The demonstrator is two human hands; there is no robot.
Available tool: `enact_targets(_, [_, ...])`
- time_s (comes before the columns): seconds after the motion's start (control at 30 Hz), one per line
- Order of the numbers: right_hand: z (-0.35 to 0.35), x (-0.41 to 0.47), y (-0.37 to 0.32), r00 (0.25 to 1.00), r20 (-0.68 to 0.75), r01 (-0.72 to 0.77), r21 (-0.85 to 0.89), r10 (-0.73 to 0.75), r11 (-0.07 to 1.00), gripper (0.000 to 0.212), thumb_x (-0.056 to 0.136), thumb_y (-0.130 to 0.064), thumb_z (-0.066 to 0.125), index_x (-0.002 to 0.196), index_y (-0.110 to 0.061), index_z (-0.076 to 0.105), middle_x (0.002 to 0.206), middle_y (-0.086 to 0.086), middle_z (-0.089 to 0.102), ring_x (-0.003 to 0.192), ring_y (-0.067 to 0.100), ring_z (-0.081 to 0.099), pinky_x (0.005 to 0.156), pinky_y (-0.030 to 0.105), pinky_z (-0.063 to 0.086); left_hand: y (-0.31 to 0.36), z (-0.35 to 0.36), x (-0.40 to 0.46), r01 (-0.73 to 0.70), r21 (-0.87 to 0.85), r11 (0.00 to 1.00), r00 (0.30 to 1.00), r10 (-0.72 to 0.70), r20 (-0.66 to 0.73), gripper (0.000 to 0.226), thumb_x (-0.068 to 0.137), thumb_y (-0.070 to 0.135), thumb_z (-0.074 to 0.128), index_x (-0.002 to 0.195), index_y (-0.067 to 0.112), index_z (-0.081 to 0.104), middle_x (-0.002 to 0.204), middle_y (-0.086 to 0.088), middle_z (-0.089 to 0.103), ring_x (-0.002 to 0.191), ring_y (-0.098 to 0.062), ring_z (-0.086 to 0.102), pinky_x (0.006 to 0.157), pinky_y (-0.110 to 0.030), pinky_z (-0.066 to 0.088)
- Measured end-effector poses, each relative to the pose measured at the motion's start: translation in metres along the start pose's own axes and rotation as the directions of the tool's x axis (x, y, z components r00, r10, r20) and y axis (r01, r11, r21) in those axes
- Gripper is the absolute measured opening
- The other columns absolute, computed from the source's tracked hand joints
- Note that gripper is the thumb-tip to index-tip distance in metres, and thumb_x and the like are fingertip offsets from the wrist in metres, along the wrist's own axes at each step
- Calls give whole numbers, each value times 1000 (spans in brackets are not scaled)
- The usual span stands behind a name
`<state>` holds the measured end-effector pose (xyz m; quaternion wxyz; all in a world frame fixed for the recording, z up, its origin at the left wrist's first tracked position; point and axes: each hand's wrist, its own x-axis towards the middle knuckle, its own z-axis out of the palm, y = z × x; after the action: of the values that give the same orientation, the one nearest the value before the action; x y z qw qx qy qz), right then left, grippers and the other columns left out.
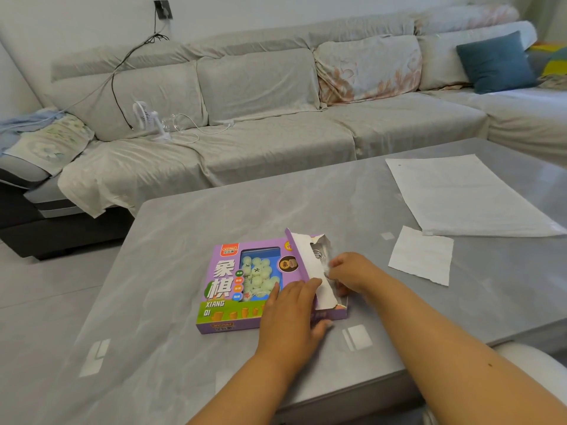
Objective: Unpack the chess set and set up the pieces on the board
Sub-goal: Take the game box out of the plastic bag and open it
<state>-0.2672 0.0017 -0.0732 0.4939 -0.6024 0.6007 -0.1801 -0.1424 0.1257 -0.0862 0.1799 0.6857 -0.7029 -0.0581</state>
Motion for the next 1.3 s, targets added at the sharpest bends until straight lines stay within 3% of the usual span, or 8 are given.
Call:
enact_targets(0.17, [-2,1,1,993,-89,60,-166,-75,984,3,72,-9,63,73,-7,61,63,14,62,52,27,59,60,35,53,-5,-4,3,-51,26,998,998,50,24,57,90,44,56,141,28,34,141,7,45,128,-15,39,108,-27,27])
enact_targets(0.3, [-7,-1,-1,976,-191,48,-286,-106,957,23,66,-14,64,52,-13,45,51,7,50,50,22,47,53,25,39,-16,-6,3,-44,3,999,999,44,14,51,90,40,58,135,23,42,137,4,48,124,-17,44,98,-25,33])
enact_targets(0.43, [-17,2,6,968,-246,-9,-224,-48,975,7,66,-14,64,65,-11,58,59,12,55,53,24,48,58,27,42,-29,-9,3,-51,44,998,999,51,14,47,93,40,53,135,26,41,143,9,42,127,-13,41,98,-23,34])
enact_targets(0.6, [-27,3,9,955,-294,-21,-193,-38,981,13,71,-14,63,75,-2,67,79,20,70,58,24,53,61,27,45,-50,-16,8,-16,84,996,1000,17,-20,41,87,35,62,126,26,52,133,5,54,116,-20,51,90,-30,40])
enact_targets(0.9, [-11,5,0,959,-284,-21,-64,2,998,16,77,-18,66,68,-10,56,57,11,68,53,25,68,60,28,54,-112,-46,38,207,248,946,977,-213,-4,32,93,40,52,123,30,49,124,2,59,110,-24,54,74,-32,43])
enact_targets(1.03, [-7,4,-1,961,-275,-39,4,39,999,14,79,-14,65,87,-5,58,65,14,69,56,27,69,66,35,59,-123,-47,44,218,105,970,973,-224,50,58,84,44,62,137,30,42,140,1,48,125,-23,46,98,-34,41])
enact_targets(1.13, [1,1,-2,971,-233,-25,109,50,994,44,79,-10,64,121,-8,51,73,14,69,60,31,70,67,39,59,-82,-37,36,-20,-140,990,999,15,-36,86,70,62,60,145,36,29,145,5,38,134,-16,33,109,-35,28])
enact_targets(1.3, [15,-10,-7,973,-222,106,229,-54,968,47,74,-3,58,108,-30,41,73,13,65,53,32,66,56,43,59,-37,1,26,-78,71,994,997,77,23,63,81,69,25,141,55,16,155,5,24,144,-23,16,111,-56,16])
